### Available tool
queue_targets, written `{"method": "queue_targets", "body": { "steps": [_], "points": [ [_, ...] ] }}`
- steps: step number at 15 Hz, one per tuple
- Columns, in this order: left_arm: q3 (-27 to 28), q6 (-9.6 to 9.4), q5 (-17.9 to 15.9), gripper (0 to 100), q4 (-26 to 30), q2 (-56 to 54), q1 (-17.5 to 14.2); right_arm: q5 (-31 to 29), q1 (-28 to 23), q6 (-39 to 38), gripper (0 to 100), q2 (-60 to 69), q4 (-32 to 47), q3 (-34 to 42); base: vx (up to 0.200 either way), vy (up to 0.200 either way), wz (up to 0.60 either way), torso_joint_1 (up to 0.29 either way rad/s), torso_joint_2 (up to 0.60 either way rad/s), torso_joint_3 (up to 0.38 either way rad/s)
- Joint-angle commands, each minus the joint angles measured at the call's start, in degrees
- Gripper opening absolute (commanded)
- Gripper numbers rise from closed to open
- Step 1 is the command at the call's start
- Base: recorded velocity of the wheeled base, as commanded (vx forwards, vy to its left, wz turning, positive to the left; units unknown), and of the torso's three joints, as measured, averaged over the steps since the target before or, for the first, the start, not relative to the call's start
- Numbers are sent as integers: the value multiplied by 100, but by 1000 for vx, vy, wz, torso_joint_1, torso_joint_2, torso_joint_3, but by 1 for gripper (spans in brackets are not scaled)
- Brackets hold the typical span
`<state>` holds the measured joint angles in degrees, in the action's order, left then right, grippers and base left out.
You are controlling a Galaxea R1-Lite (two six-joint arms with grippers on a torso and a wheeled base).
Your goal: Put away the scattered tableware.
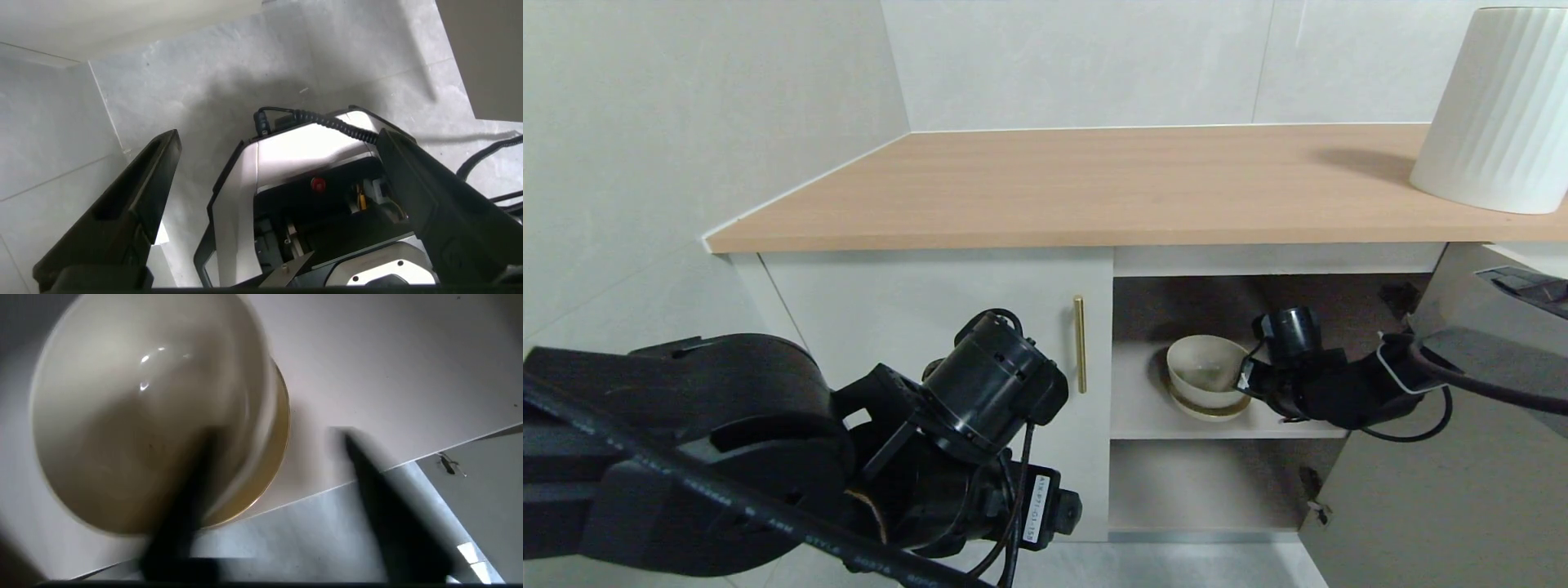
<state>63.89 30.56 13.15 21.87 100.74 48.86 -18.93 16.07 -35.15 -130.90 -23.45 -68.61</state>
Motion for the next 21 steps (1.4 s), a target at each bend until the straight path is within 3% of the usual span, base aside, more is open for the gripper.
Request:
{"method": "queue_targets", "body": {
  "steps": [1,8,10,12,16,21],
  "points": [
    [1,2,3,100,1,7,1,4,2,-1,100,-5,-1,23,0,0,0,0,0,0],
    [1,2,91,100,1,-37,-26,4,28,17,100,135,52,128,0,0,0,0,0,0],
    [97,11,196,100,1,-398,-386,100,125,34,100,575,60,445,0,0,0,0,0,0],
    [106,2,188,100,10,-811,-544,364,318,78,100,1102,104,805,0,0,0,0,0,0],
    [45,-6,179,100,72,-1830,-913,1067,722,438,100,3009,1115,1781,0,0,0,0,0,0],
    [-641,-50,12,100,28,-2788,-1397,1788,933,1256,100,5057,2530,2238,0,0,0,0,0,0]
  ]
}}
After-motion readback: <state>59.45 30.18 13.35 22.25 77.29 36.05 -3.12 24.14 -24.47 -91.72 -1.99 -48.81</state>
